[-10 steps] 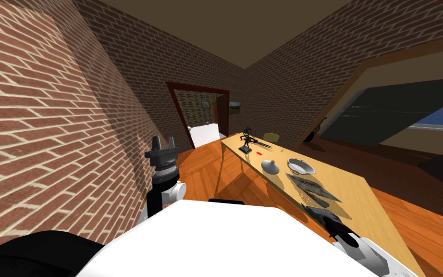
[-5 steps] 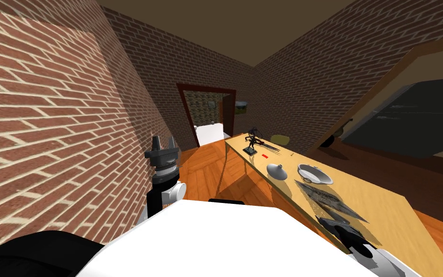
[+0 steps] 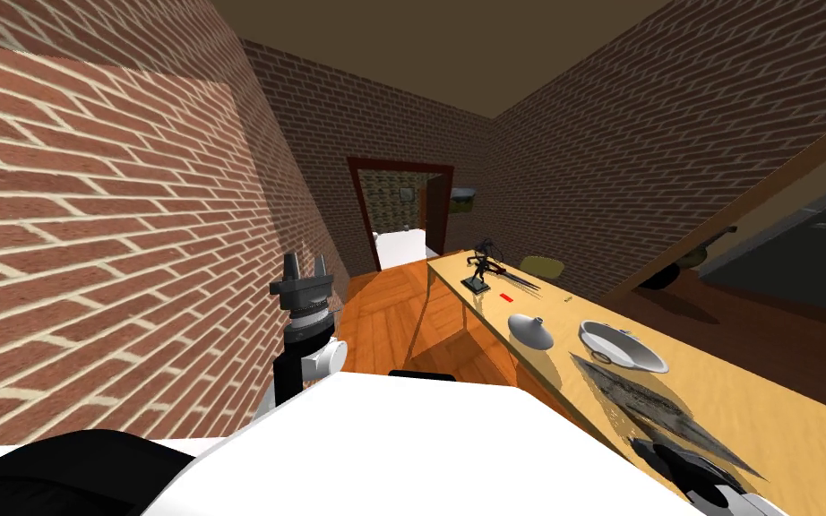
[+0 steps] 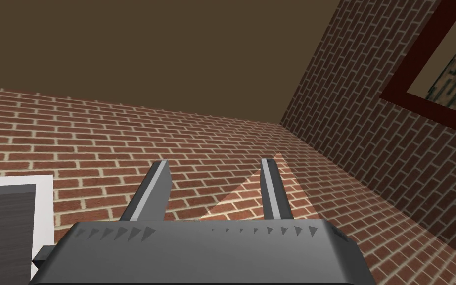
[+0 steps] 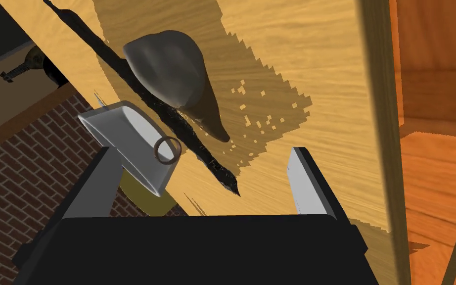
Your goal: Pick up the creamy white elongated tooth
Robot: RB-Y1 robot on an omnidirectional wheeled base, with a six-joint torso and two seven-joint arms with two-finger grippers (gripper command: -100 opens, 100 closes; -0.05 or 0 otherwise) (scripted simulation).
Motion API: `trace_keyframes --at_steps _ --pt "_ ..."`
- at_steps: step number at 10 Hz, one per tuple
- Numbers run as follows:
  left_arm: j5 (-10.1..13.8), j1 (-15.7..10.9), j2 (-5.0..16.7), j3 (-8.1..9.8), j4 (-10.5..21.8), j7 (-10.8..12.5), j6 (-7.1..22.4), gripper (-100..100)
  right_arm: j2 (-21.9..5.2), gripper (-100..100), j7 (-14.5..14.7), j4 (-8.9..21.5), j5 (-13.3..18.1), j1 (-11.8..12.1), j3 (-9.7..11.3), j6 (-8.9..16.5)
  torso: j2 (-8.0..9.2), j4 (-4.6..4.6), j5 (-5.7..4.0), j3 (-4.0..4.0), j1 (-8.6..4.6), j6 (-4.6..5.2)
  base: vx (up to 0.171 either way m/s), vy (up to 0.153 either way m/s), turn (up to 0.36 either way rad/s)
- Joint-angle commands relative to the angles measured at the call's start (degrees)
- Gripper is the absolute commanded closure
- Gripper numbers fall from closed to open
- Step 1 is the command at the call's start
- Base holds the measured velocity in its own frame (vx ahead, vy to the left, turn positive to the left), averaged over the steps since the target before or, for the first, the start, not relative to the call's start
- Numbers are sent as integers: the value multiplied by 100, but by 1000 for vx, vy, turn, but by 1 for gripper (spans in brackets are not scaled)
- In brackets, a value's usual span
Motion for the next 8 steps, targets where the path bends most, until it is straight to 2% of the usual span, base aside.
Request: trace_keyframes --at_steps 1,3,4,6,7,8 --pt "0 0 0 0 0 0 0 0 -127 -100 126 286 57 2 37 192 0 0 0 0 0 0 6 -79 400" --pt "0 1 0 1 0 0 0 0 -146 -100 199 614 135 -25 16 268 0 -1 -2 -1 -6 8 -3 -52 136" --pt "0 1 0 0 0 0 0 0 -146 -100 199 508 135 -25 16 268 2 0 -1 1 2 4 -4 -25 98" --pt "0 2 0 1 0 0 0 0 -146 -100 199 614 135 -25 16 268 0 -1 1 0 16 9 0 -3 -19" --pt "0 1 0 0 0 0 0 0 -155 -100 258 814 207 -48 -2 335 0 -1 2 -1 20 8 -3 -14 170" --pt "0 1 0 0 0 0 0 0 -155 -100 258 814 207 -48 -2 335 -1 0 1 -1 15 3 -4 -24 121"
